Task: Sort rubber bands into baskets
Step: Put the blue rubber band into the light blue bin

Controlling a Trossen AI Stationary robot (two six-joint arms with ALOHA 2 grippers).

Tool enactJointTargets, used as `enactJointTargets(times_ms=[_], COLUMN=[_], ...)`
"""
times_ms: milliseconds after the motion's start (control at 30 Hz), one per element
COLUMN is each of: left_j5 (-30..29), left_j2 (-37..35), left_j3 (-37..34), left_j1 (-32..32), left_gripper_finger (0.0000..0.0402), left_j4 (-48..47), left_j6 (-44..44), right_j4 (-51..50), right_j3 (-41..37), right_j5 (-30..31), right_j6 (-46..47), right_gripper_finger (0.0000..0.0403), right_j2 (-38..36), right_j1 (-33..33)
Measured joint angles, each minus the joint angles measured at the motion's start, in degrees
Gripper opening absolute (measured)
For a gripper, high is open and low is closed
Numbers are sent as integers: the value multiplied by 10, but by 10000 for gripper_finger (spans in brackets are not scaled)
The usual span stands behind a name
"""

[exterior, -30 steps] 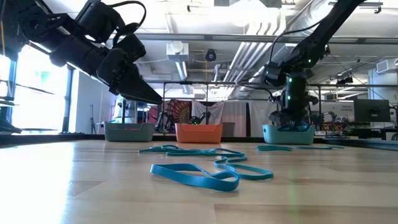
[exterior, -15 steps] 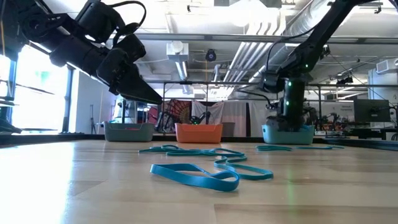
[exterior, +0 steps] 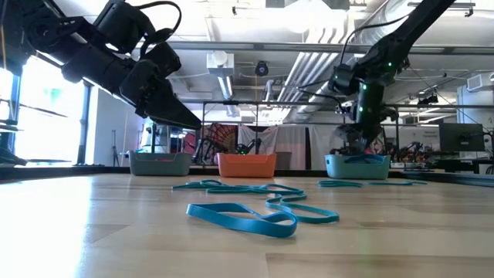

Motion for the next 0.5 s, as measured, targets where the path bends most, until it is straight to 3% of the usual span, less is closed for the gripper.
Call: enactJointTargets(times_ms=[500], left_j5=[0], left_j2=[0], left_j3=[0], left_j1=[0], left_gripper_finger=[138], left_j4=[-4], left_j6=[-2], right_j4=[26], right_j3=[-9], right_j5=[10], right_j6=[9], right_gripper_finger=[0], right_j2=[25], right_j1=[-27])
